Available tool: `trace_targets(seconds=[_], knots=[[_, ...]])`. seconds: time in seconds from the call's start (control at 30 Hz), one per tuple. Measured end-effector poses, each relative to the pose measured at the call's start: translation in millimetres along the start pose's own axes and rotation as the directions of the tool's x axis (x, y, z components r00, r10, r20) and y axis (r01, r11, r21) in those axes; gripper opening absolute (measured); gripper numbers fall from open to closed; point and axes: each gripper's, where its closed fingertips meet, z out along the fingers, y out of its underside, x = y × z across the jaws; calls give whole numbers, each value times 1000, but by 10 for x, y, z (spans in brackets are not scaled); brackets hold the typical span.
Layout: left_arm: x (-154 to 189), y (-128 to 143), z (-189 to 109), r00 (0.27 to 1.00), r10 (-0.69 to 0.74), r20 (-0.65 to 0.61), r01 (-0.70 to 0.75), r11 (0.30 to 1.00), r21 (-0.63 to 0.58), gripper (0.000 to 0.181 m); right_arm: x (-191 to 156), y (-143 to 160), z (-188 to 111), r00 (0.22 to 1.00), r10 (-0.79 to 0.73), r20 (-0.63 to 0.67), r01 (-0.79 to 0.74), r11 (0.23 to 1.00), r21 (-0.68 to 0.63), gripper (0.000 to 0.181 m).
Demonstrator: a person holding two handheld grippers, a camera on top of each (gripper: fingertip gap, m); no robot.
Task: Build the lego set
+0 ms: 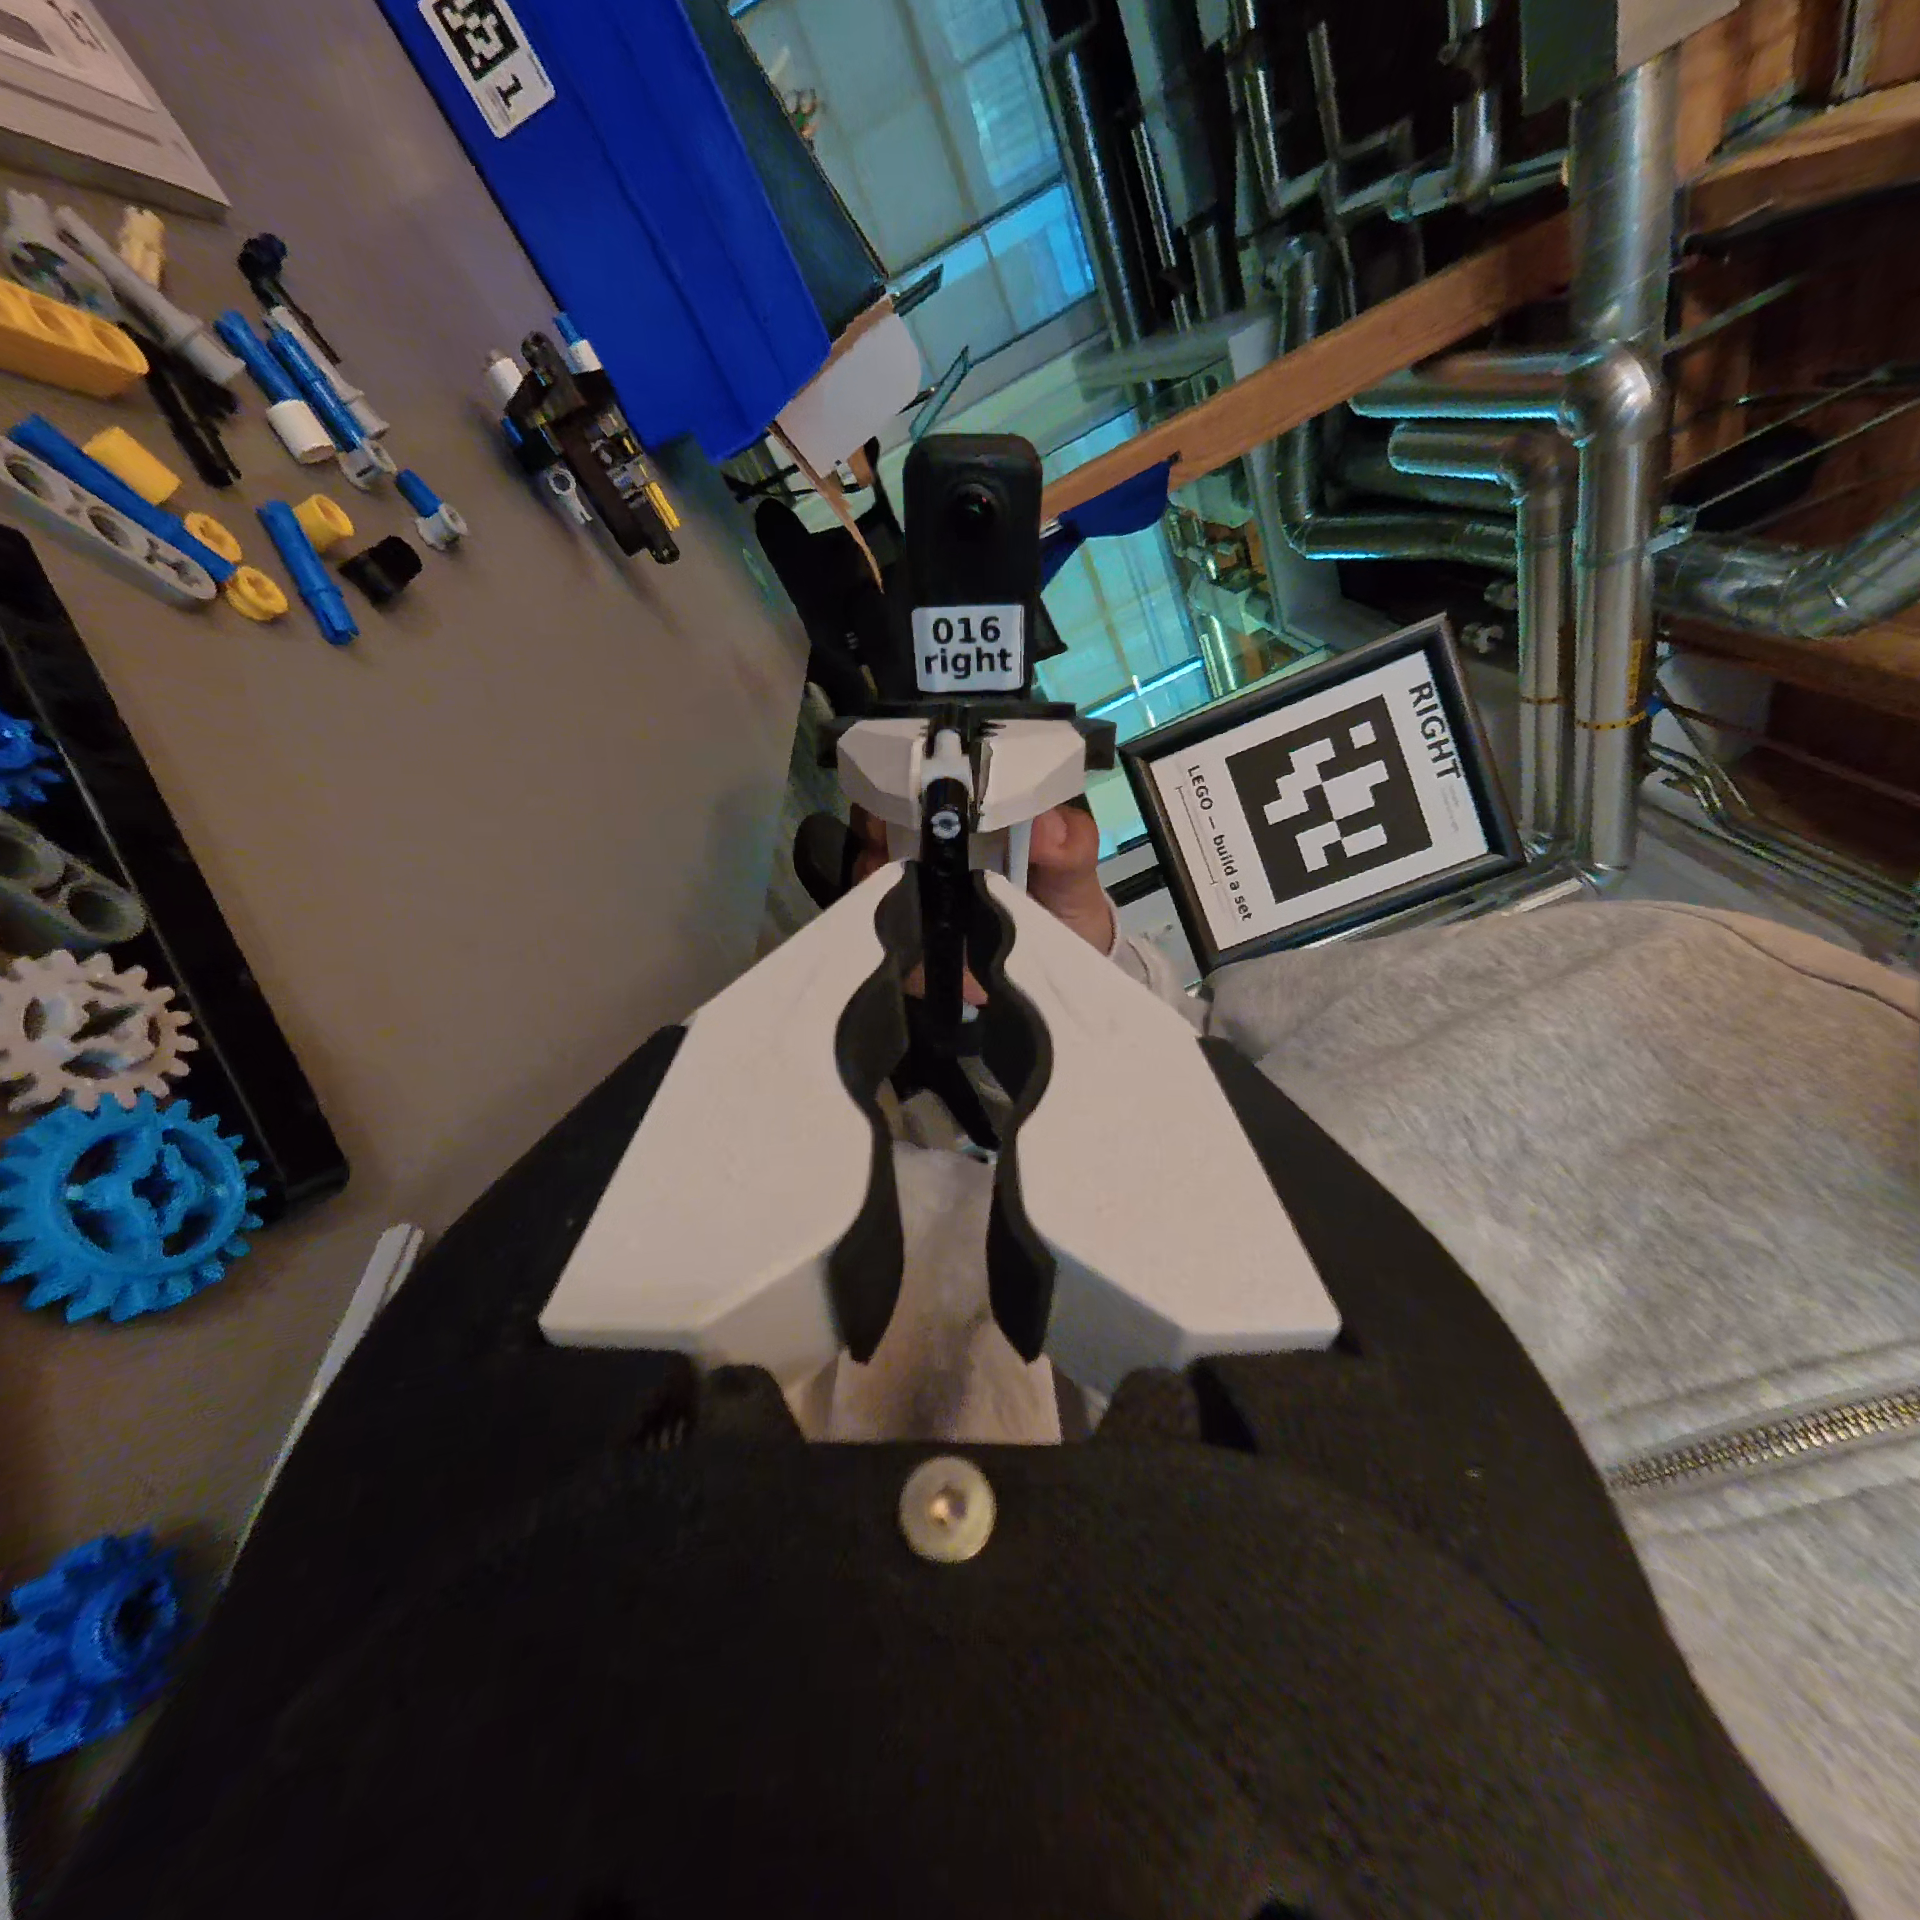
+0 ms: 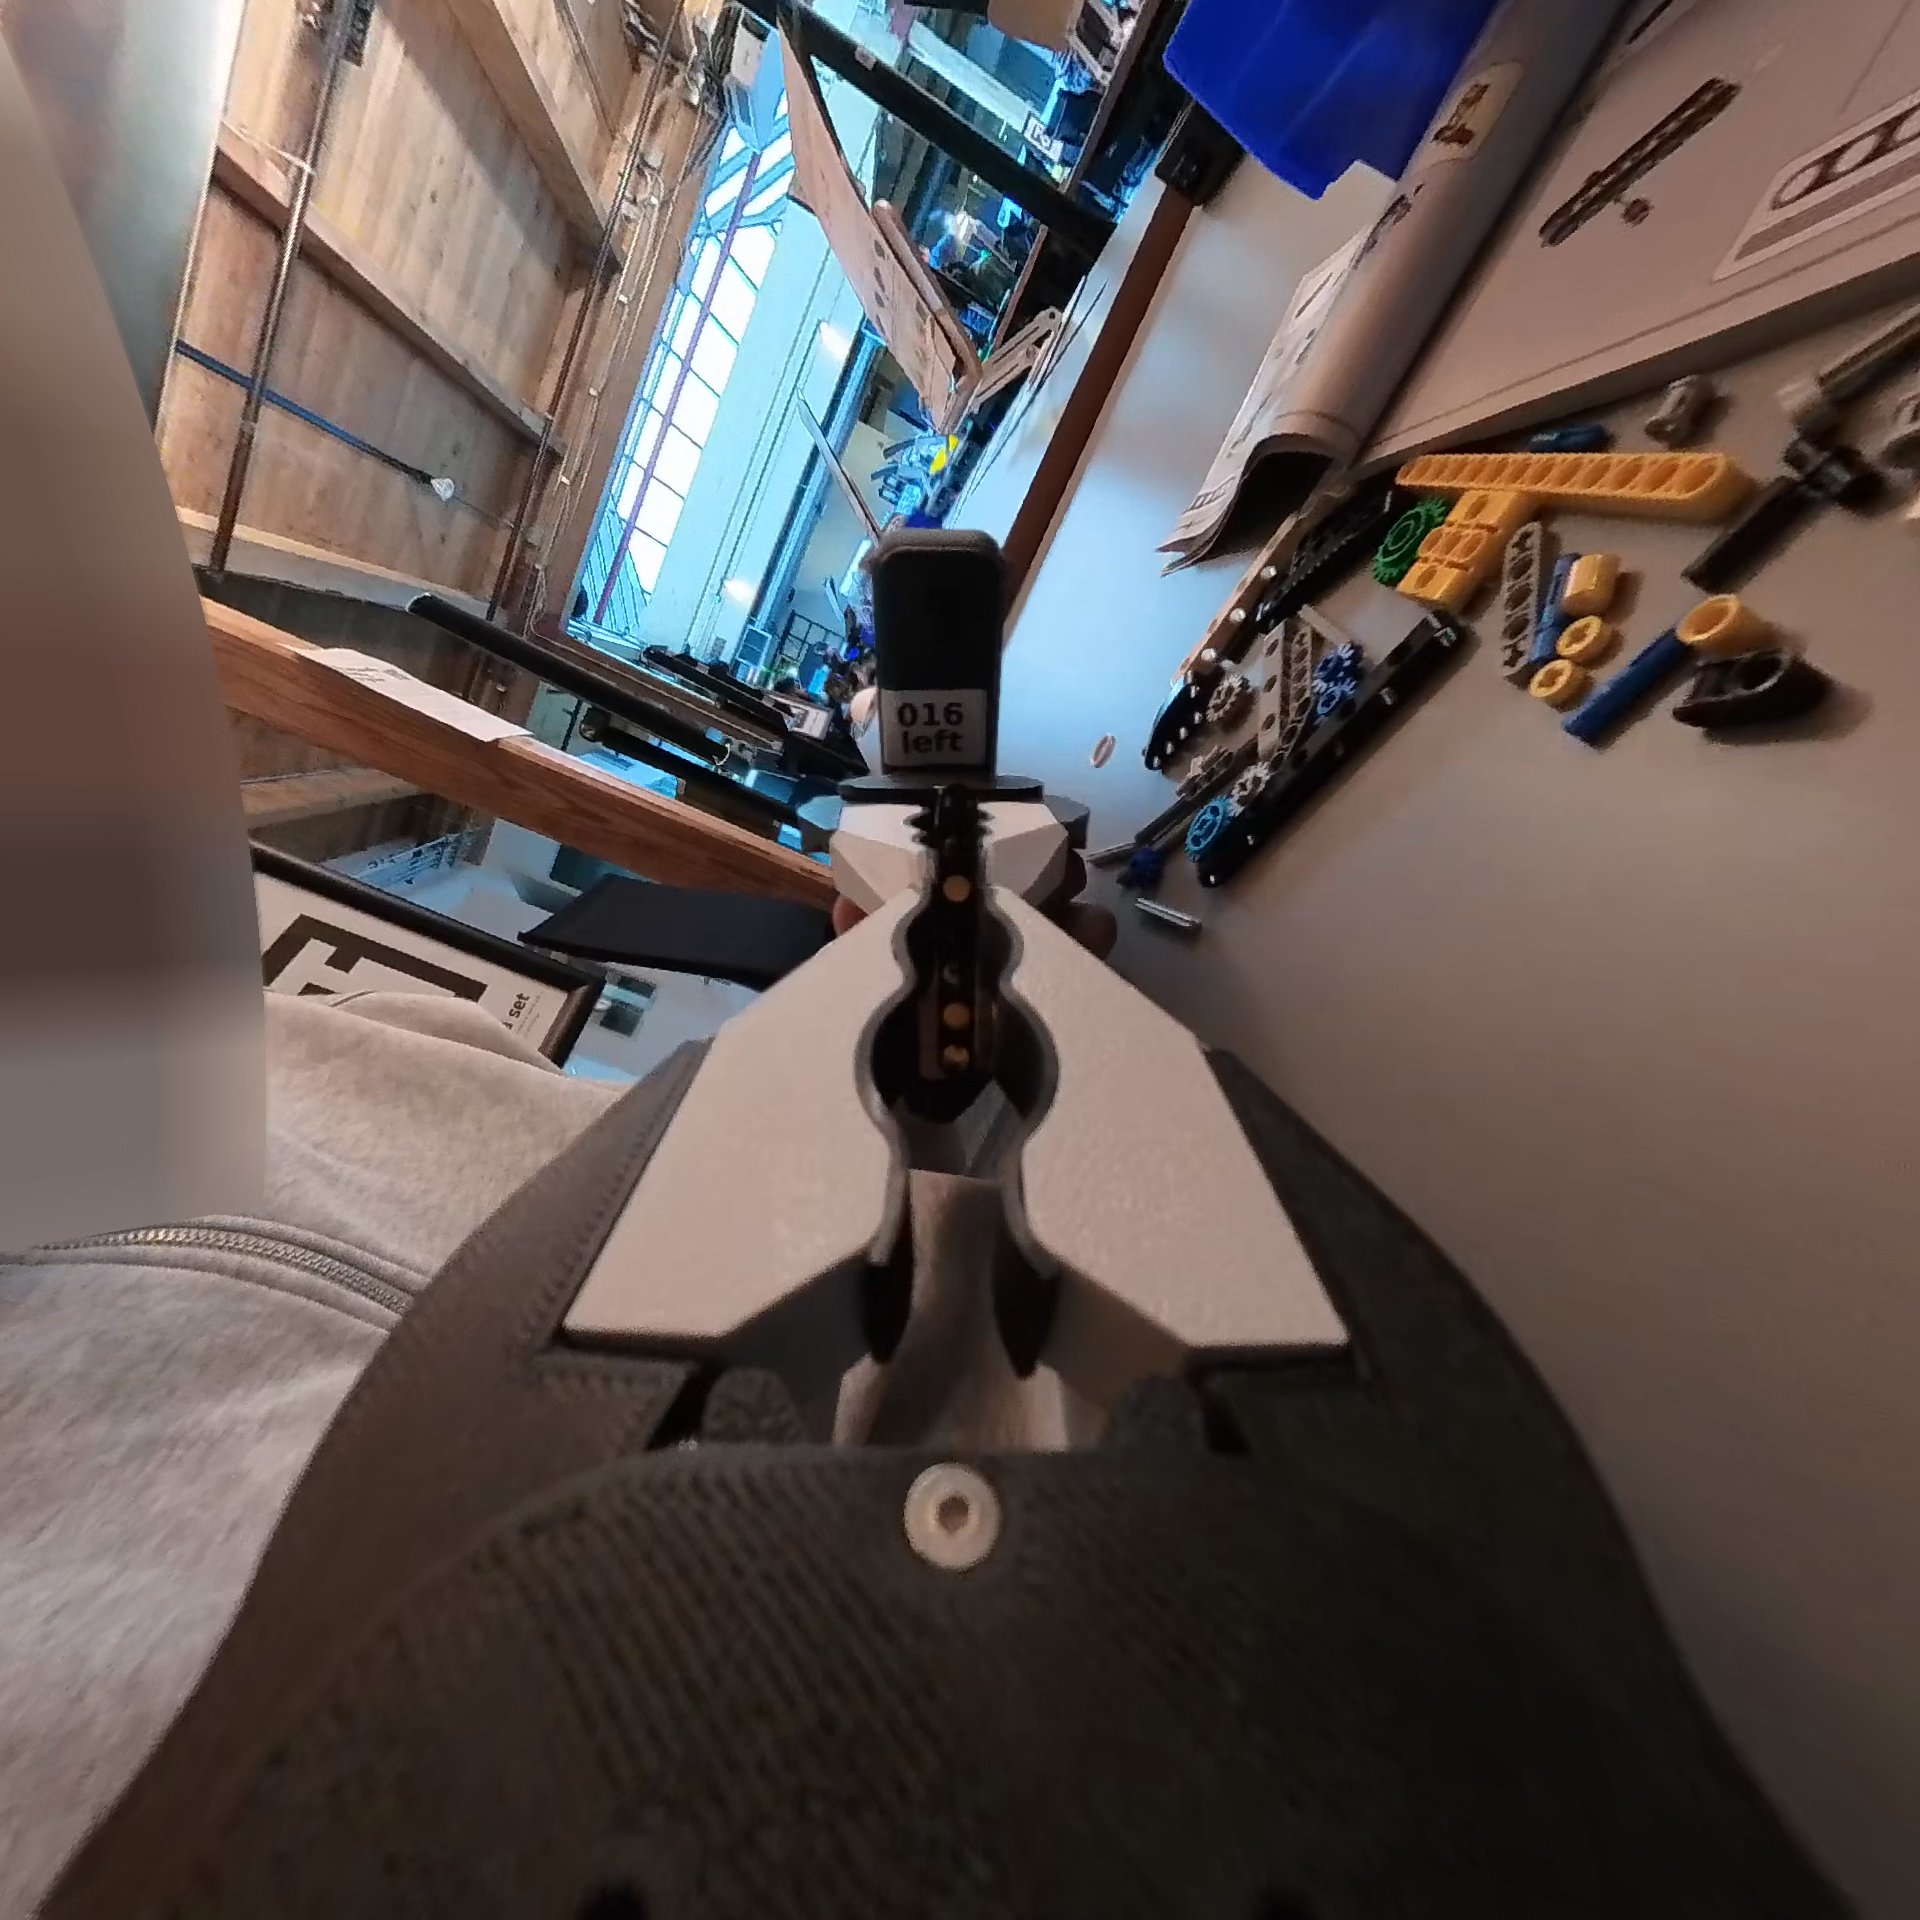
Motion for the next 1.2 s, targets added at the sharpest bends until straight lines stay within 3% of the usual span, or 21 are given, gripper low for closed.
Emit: trace_targets(seconds=[0.57,1.2], knots=[[1,-94,-56,999,-33,-17,34,998,51,10,-25,-21,5,1000,-22,-14,22,999,32,3],[-3,28,-19,1000,15,6,-15,999,-37,10,-3,75,16,999,27,-23,-28,999,-40,4]])
